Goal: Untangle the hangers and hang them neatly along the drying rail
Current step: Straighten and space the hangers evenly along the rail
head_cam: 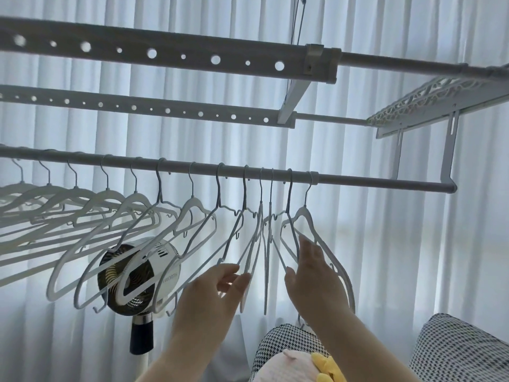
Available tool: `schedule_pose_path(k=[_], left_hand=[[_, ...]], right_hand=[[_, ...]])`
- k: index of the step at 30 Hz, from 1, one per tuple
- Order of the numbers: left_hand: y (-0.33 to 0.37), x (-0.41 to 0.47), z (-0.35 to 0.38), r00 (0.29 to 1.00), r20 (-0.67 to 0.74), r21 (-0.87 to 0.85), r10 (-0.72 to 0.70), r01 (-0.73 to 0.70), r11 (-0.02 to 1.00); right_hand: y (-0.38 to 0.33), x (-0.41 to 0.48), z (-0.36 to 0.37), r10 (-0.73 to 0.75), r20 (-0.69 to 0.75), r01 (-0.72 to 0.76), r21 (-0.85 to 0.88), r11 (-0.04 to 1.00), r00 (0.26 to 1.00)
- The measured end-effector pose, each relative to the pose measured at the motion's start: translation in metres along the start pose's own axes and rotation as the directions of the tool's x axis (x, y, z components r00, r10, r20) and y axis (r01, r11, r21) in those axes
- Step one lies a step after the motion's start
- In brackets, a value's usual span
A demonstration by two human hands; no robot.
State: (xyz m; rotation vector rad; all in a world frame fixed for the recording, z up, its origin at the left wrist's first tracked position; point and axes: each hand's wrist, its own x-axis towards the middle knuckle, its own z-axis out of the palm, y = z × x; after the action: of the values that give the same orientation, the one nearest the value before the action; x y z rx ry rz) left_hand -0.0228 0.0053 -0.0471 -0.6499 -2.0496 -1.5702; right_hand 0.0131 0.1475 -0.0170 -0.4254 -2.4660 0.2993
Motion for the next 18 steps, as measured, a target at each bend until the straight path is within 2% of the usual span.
schedule_pose_path(k=[3,6,11,13,18], left_hand=[[0.001,0.001,-0.011,0.991,-0.105,0.181,0.082,-0.062,0.982],[-0.006,0.004,-0.015,0.986,-0.143,0.265,0.084,-0.043,0.963],[-0.024,0.01,-0.013,0.998,-0.045,0.358,-0.048,0.061,0.932],[-0.029,0.014,-0.013,0.997,-0.034,0.36,-0.066,0.074,0.93],[-0.041,0.024,-0.013,0.993,0.026,0.494,-0.113,0.085,0.865]], right_hand=[[-0.008,-0.002,-0.002,-0.126,-0.11,0.131,0.039,0.991,0.986],[-0.015,0.001,0.0,-0.171,-0.125,0.186,0.119,0.975,0.977],[-0.021,0.004,0.012,-0.158,-0.08,0.169,0.15,0.974,0.984],[-0.022,0.007,0.015,-0.159,-0.069,0.167,0.126,0.978,0.985],[-0.025,0.012,0.019,-0.18,-0.039,0.183,0.132,0.974,0.983]])
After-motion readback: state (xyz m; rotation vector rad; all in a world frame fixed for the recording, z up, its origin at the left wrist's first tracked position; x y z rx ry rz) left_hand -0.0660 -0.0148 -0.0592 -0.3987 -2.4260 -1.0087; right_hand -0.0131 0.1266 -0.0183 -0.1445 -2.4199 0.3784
